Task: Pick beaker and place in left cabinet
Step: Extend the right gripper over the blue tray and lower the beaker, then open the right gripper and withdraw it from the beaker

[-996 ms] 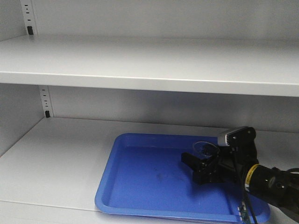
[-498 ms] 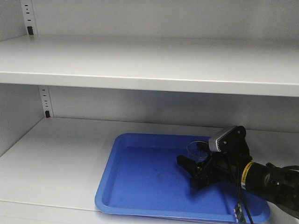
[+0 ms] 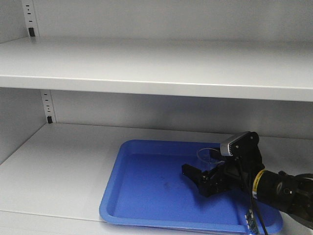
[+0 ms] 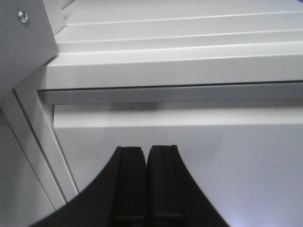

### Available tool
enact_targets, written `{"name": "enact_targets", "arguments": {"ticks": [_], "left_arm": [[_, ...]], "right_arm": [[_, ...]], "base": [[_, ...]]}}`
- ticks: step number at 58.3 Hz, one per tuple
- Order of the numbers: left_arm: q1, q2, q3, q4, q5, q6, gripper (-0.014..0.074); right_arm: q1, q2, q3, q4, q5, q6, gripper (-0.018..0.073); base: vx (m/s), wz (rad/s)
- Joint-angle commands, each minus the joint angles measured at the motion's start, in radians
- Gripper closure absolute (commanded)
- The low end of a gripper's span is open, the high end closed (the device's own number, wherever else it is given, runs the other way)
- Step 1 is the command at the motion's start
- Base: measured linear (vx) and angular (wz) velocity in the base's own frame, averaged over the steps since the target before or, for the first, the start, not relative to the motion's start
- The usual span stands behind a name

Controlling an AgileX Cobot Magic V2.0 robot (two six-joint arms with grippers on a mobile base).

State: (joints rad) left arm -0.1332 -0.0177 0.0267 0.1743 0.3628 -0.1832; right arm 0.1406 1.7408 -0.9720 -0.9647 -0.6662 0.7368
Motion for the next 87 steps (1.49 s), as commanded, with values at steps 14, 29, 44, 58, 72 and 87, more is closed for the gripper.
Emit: {"name": "enact_targets", "arguments": {"ticks": [14, 29, 44, 58, 72, 87], "left_arm": [[0.001, -0.011, -0.012, 0.000, -0.075, -0.004, 0.0593], [0.001, -0.011, -0.012, 0.000, -0.075, -0.004, 0.0593], [0.001, -0.011, -0.012, 0.000, -0.075, -0.004, 0.0593], [0.001, -0.011, -0.012, 0.000, -0.075, -0.004, 0.0593], [0.001, -0.011, -0.012, 0.000, -0.075, -0.004, 0.0593], [0.001, -0.011, -0.012, 0.000, -0.075, -0.004, 0.0593]], "right_arm": [[0.000, -0.047, -0.032, -0.113, 0.026, 0.062, -0.0095], [-0.003, -0.101, -0.032, -0.068, 0.027, 0.049, -0.0088], [-0.003, -0.137, -0.032, -0.015, 0.022, 0.039, -0.0078], [-0.003, -0.195, -0.032, -0.016, 0.033, 0.040, -0.0060], [-0.002, -0.281, -0.028, -0.020, 0.225, 0.092, 0.0143], [-0.002, -0.374, -0.018, -0.069, 0.400, 0.245, 0.0571]], "base": [[0.00, 0.00], [0.00, 0.00], [0.00, 0.00], [0.00, 0.00], [0.00, 0.00], [0.00, 0.00]]}}
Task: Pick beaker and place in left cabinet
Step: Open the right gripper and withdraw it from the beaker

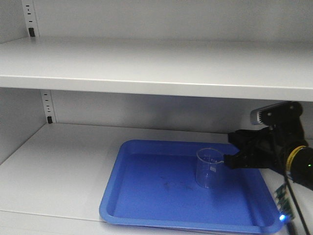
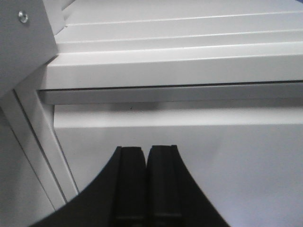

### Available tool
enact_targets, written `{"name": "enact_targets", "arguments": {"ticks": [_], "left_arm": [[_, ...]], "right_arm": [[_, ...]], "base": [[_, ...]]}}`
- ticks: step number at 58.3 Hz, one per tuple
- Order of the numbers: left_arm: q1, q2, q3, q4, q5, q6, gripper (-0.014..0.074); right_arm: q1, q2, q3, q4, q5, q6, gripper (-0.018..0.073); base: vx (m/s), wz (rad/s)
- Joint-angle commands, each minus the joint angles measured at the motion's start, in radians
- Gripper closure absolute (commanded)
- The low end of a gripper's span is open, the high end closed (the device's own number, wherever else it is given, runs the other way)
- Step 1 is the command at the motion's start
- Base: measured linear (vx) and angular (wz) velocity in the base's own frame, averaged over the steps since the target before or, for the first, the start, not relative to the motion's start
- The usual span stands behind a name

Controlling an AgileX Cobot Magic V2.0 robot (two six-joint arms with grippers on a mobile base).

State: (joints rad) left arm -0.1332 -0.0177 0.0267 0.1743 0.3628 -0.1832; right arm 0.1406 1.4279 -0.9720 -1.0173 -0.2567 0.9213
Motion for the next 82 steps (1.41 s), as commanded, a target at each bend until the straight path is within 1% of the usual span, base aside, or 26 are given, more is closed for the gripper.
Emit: {"name": "enact_targets", "arguments": {"ticks": [1, 5, 7, 23, 30, 75, 77, 79, 82], "left_arm": [[0.001, -0.011, -0.012, 0.000, -0.075, -0.004, 0.0593], [0.001, -0.011, -0.012, 0.000, -0.075, -0.004, 0.0593], [0.001, -0.011, -0.012, 0.000, -0.075, -0.004, 0.0593], [0.001, -0.011, -0.012, 0.000, -0.075, -0.004, 0.0593], [0.001, -0.011, -0.012, 0.000, -0.075, -0.004, 0.0593], [0.001, -0.011, -0.012, 0.000, -0.075, -0.004, 0.0593], [0.001, -0.011, -0.012, 0.000, -0.075, -0.004, 0.0593], [0.001, -0.011, -0.012, 0.000, -0.075, -0.004, 0.0593], [0.001, -0.011, -0.012, 0.000, -0.075, -0.004, 0.0593]], "right_arm": [[-0.002, -0.068, -0.014, -0.028, -0.010, 0.066, 0.0571], [-0.002, -0.089, 0.020, -0.068, -0.011, 0.085, 0.0569], [-0.002, -0.102, 0.042, -0.073, -0.012, 0.093, 0.0567], [-0.002, -0.241, 0.187, -0.070, -0.004, 0.101, 0.0564], [-0.002, -0.302, 0.226, -0.070, 0.001, 0.103, 0.0564], [-0.002, -0.322, 0.240, -0.070, 0.005, 0.103, 0.0564], [-0.002, -0.319, 0.240, -0.055, 0.005, 0.106, 0.0564], [-0.002, -0.315, 0.240, -0.001, 0.005, 0.105, 0.0564], [-0.002, -0.315, 0.240, 0.127, 0.020, 0.059, 0.0564]], "base": [[0.00, 0.00], [0.00, 0.00], [0.00, 0.00], [0.00, 0.00], [0.00, 0.00], [0.00, 0.00], [0.00, 0.00], [0.00, 0.00], [0.00, 0.00]]}}
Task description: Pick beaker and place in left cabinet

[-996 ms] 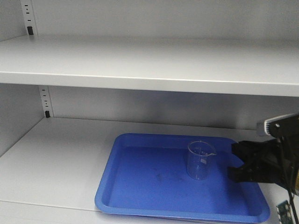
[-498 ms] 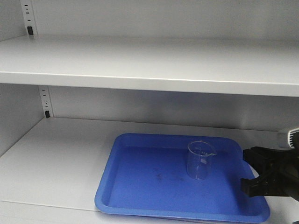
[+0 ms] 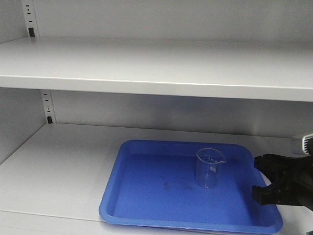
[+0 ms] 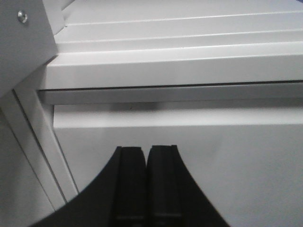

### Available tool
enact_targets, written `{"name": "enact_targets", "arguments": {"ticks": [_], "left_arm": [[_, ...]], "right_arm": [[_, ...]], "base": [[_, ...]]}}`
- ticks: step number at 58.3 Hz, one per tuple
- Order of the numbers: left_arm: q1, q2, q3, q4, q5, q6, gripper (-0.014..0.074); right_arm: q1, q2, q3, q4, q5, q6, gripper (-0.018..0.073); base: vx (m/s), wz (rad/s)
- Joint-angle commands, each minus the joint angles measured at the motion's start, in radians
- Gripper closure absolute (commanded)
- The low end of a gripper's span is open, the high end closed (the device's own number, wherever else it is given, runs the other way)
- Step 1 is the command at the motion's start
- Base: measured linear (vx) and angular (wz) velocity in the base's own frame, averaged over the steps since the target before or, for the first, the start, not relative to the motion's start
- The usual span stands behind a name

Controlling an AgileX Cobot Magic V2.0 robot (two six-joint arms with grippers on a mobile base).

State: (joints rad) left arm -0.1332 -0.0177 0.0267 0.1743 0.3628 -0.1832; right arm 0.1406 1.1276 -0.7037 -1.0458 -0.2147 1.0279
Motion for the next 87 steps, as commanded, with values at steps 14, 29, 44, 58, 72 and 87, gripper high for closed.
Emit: {"name": "enact_targets", "arguments": {"ticks": [14, 29, 44, 58, 72, 87], "left_arm": [[0.001, -0.011, -0.012, 0.000, -0.075, -0.004, 0.0593], [0.001, -0.011, -0.012, 0.000, -0.075, -0.004, 0.0593], [0.001, -0.011, -0.012, 0.000, -0.075, -0.004, 0.0593], [0.001, -0.011, -0.012, 0.000, -0.075, -0.004, 0.0593], [0.001, -0.011, -0.012, 0.000, -0.075, -0.004, 0.0593], [0.001, -0.011, -0.012, 0.000, -0.074, -0.004, 0.0593]], "right_arm": [[-0.003, -0.097, -0.023, 0.990, 0.230, -0.957, 0.0564], [-0.040, -0.380, 0.201, 1.085, 0.092, -1.083, 0.0564], [-0.215, -0.677, 0.452, 0.988, 0.081, -0.873, 0.0564], [-0.225, -0.904, 0.625, 0.976, 0.069, -0.864, 0.0564], [-0.222, -1.100, 0.739, 0.980, 0.068, -0.854, 0.0564], [-0.222, -1.147, 0.739, 0.984, 0.110, -0.850, 0.0564]], "base": [[0.00, 0.00], [0.00, 0.00], [0.00, 0.00], [0.00, 0.00], [0.00, 0.00], [0.00, 0.00]]}}
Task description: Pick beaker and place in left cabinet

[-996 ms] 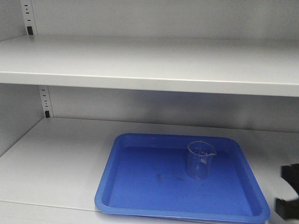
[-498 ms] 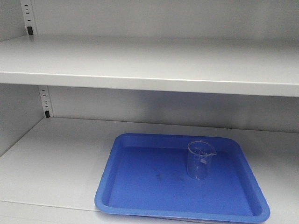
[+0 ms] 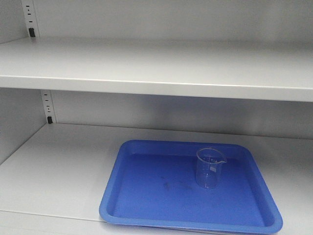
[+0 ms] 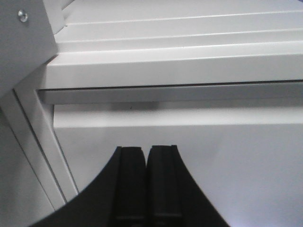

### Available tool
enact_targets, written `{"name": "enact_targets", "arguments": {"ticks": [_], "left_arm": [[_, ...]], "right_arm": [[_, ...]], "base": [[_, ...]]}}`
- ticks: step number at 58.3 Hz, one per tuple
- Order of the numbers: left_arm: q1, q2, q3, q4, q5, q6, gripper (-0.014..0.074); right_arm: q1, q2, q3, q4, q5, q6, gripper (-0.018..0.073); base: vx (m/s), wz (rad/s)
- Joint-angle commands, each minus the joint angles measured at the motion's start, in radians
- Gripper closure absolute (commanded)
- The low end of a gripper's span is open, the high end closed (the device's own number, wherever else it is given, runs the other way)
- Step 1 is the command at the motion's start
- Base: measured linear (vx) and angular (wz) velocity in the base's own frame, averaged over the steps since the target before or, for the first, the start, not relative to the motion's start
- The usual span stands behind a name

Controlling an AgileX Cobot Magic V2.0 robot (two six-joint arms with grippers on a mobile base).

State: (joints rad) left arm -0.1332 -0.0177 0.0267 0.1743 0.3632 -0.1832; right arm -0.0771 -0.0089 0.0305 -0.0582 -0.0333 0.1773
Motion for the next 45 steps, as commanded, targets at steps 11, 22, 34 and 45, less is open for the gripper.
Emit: {"name": "enact_targets", "arguments": {"ticks": [11, 22, 34, 45], "left_arm": [[0.001, -0.011, -0.012, 0.000, -0.076, -0.004, 0.0593], [0.001, -0.011, -0.012, 0.000, -0.076, -0.004, 0.0593], [0.001, -0.011, -0.012, 0.000, -0.076, -0.004, 0.0593], [0.001, -0.011, -0.012, 0.000, -0.076, -0.004, 0.0593]], "right_arm": [[-0.004, -0.010, 0.005, -0.004, -0.073, 0.000, 0.0564], [-0.004, -0.010, 0.005, -0.004, -0.076, 0.000, 0.0564], [-0.004, -0.010, 0.005, -0.004, -0.076, 0.000, 0.0564], [-0.004, -0.010, 0.005, -0.004, -0.076, 0.000, 0.0564]], "base": [[0.00, 0.00], [0.00, 0.00], [0.00, 0.00], [0.00, 0.00]]}}
